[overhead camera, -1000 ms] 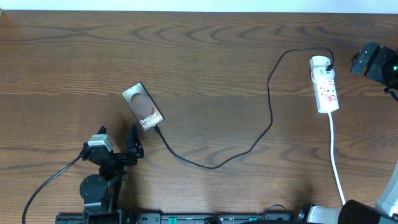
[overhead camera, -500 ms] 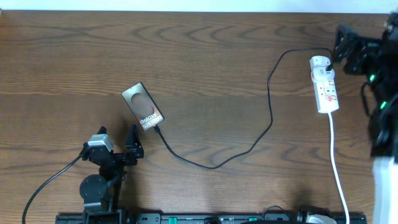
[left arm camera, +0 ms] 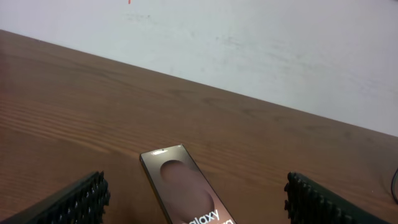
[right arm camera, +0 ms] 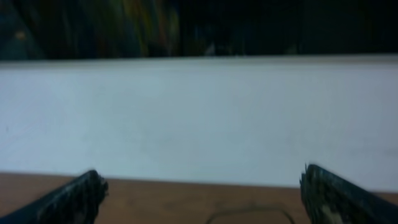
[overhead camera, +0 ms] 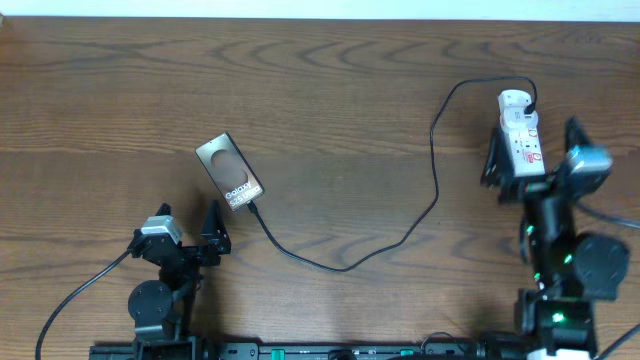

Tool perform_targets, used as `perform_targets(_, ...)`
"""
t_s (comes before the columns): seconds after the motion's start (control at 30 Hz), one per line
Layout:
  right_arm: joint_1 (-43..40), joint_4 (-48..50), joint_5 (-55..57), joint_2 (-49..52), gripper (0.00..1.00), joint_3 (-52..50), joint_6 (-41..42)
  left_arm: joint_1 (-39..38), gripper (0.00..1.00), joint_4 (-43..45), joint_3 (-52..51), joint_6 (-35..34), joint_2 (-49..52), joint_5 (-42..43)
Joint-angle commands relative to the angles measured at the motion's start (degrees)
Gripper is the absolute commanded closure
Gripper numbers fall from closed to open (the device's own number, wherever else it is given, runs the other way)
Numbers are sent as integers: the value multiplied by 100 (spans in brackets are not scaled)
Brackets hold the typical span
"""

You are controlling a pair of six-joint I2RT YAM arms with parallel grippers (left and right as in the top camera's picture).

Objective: Plug charger to phone and switch on socket

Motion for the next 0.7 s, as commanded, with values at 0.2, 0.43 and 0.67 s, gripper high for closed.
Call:
perform_targets(0.2,57,721,31,-1379,1,-1963,-319,-13,10,-212,-87,-11,-37,50)
perform_targets(0.43,61,214,70,-2188,1,-2531,-382,-13,10,-212,-87,-11,-37,50)
perform_targets(0.67,61,-728,72,-2511,1,-2529,-463,-13,10,-212,-87,-11,-37,50)
